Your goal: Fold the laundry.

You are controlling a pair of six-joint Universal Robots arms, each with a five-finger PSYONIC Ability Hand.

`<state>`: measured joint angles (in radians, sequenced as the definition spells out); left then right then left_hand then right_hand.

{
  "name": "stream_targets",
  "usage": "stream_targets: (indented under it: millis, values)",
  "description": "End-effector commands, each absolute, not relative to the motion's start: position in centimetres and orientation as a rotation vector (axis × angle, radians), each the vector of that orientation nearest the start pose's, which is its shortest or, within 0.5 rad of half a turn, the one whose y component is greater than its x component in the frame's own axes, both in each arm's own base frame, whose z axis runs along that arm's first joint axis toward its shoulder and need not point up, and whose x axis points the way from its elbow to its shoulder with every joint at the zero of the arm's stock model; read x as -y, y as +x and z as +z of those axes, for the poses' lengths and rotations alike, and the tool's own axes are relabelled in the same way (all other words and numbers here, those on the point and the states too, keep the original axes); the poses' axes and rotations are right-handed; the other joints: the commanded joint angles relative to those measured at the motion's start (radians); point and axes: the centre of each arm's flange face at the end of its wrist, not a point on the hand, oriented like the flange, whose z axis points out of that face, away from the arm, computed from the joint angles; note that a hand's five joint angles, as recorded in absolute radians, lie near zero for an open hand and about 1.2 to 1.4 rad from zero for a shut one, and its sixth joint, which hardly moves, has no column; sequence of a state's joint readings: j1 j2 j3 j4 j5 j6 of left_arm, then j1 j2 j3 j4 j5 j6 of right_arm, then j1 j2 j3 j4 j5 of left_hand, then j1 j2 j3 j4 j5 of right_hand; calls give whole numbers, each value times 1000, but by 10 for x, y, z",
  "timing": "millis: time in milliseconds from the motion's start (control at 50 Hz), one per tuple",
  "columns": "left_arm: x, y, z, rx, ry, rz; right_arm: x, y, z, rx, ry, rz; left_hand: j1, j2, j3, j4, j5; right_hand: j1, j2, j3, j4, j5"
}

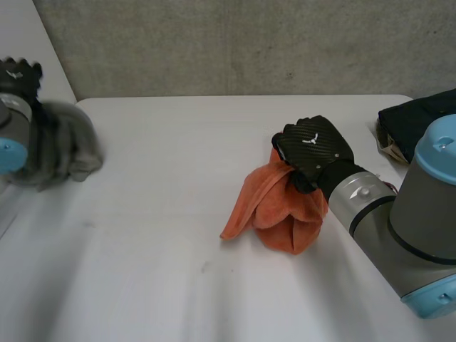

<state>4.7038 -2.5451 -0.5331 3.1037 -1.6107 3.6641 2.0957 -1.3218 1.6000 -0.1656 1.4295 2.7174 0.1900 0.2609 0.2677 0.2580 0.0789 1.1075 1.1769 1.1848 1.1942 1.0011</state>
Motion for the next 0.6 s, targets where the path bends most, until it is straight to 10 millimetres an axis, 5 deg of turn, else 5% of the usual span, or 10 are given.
stream_targets:
  millis: [20, 80, 260, 300, 320, 380, 460, 600]
  values:
    - [470, -161, 216, -1993, 706, -1821, 219, 308, 227, -1879, -1166, -1931, -15, -86, -93, -83, -79, 289, 219, 211, 202, 221]
    - [456, -165, 233, -1970, 762, -1849, 213, 318, 222, -1841, -1198, -1906, -15, -86, -93, -83, -79, 289, 219, 211, 202, 221]
    - [407, -174, 287, -1929, 771, -1968, 184, 391, 192, -1564, -1300, -1823, -15, -86, -93, -83, -79, 248, 178, 170, 161, 180]
    - [400, -175, 292, -1938, 757, -1983, 183, 403, 188, -1537, -1308, -1821, -15, -86, -93, -83, -79, -211, -280, -288, -298, -279]
    - [393, -177, 295, -1953, 744, -1993, 184, 410, 183, -1538, -1325, -1813, -15, -86, -93, -83, -79, -676, -745, -753, -762, -744]
    - [383, -178, 299, -1983, 723, -2007, 190, 415, 183, -1565, -1335, -1817, -15, -86, -93, -83, -79, -933, -1002, -1010, -1020, -1001]
    - [367, -181, 294, -2073, 704, -1991, 218, 400, 224, -1662, -1218, -1892, -15, -86, -93, -83, -79, -933, -1002, -1010, -1020, -1001]
    - [333, -194, 282, -2258, 749, -1930, 262, 341, 296, -1850, -931, -1904, -15, -86, -93, -83, -79, -933, -1002, -1010, -1020, -1001]
